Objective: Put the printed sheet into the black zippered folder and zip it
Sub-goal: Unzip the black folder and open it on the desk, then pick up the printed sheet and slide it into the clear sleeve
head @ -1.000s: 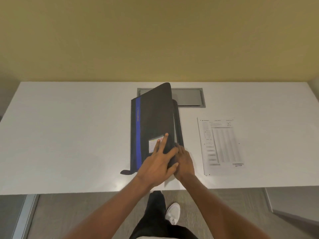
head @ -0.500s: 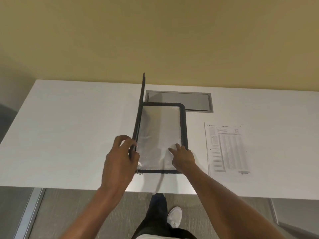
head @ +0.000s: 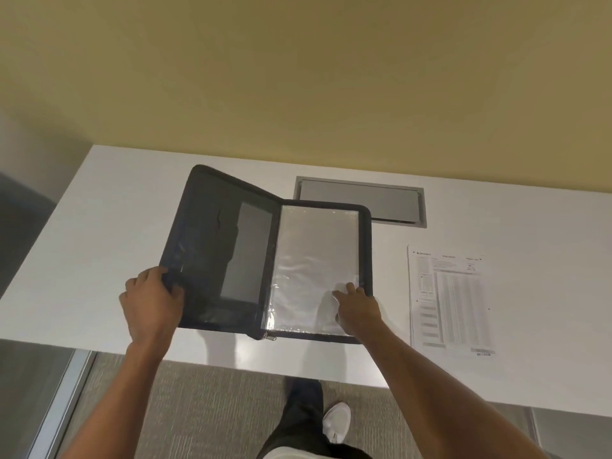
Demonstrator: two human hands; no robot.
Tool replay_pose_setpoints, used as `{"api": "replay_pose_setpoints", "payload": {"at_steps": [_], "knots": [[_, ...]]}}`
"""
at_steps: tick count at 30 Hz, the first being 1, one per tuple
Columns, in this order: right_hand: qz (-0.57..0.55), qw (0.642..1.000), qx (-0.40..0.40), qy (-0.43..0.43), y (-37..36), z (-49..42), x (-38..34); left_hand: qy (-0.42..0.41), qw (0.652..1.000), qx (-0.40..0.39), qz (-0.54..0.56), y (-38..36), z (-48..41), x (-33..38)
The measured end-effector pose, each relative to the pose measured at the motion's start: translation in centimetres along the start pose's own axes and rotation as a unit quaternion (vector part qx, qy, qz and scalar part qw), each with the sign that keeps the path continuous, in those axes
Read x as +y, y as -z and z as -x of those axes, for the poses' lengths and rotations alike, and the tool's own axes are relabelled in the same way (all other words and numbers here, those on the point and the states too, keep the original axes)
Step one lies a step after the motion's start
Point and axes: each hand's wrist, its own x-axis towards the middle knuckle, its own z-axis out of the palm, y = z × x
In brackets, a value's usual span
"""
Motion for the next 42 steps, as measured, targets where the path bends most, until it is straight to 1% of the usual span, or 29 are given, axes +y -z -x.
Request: {"api": "replay_pose_setpoints", "payload": {"at_steps": [3, 8, 12, 15, 20, 22, 24, 26, 28, 33, 35, 39, 42], "knots": [[-0.005, 1.0, -0.008, 0.002, -0.1, -0.1, -0.1, 0.027, 0.999, -0.04, 0.001, -2.2, -1.4, -1.4], [-0.02, 1.0, -0.01, 0.005, -0.6, -0.2, 0.0, 0.083, 0.986, -0.142, 0.041, -6.4, -2.9, -3.1], [-0.024, 1.0, -0.014, 0.006, -0.9, -0.1, 0.1, 0.091, 0.979, -0.176, 0.044, -8.9, -2.8, -3.2], [-0.034, 0.999, -0.005, 0.003, -1.4, 0.1, 0.3, 0.105, 0.979, -0.169, 0.044, -9.7, -2.5, -2.7], [-0.053, 0.999, 0.007, 0.008, -2.0, 0.4, 0.7, 0.128, 0.981, -0.143, 0.002, -9.5, -2.5, -1.7], [-0.072, 0.997, 0.015, 0.013, -2.0, 0.6, 0.7, 0.143, 0.983, -0.118, -0.005, -9.3, -2.6, -1.0], [-0.088, 0.995, 0.04, 0.018, -2.0, 0.8, 0.7, 0.145, 0.986, -0.08, -0.005, -9.3, -2.5, 0.1], [-0.093, 0.993, 0.075, 0.022, -1.9, 0.8, 0.9, 0.133, 0.99, -0.041, 0.008, -9.2, -2.4, 1.7], [-0.098, 0.99, 0.101, 0.021, -1.4, 0.7, 1.6, 0.093, 0.995, -0.016, 0.018, -9.3, -2.2, 3.8], [-0.114, 0.982, 0.149, -0.018, 0.2, 0.4, 5.4, -0.02, 1.0, -0.001, 0.019, -10.3, -0.6, 11.3], [-0.123, 0.979, 0.159, -0.039, 0.5, 0.7, 8.1, -0.054, 0.998, -0.016, 0.035, -11.0, 1.2, 15.1], [-0.143, 0.972, 0.159, -0.093, 0.4, 1.5, 14.1, -0.075, 0.993, -0.072, 0.059, -12.7, 6.1, 22.9], [-0.175, 0.962, 0.164, -0.132, 0.2, 2.3, 18.6, -0.124, 0.983, -0.105, 0.081, -14.2, 10.4, 28.2]]}}
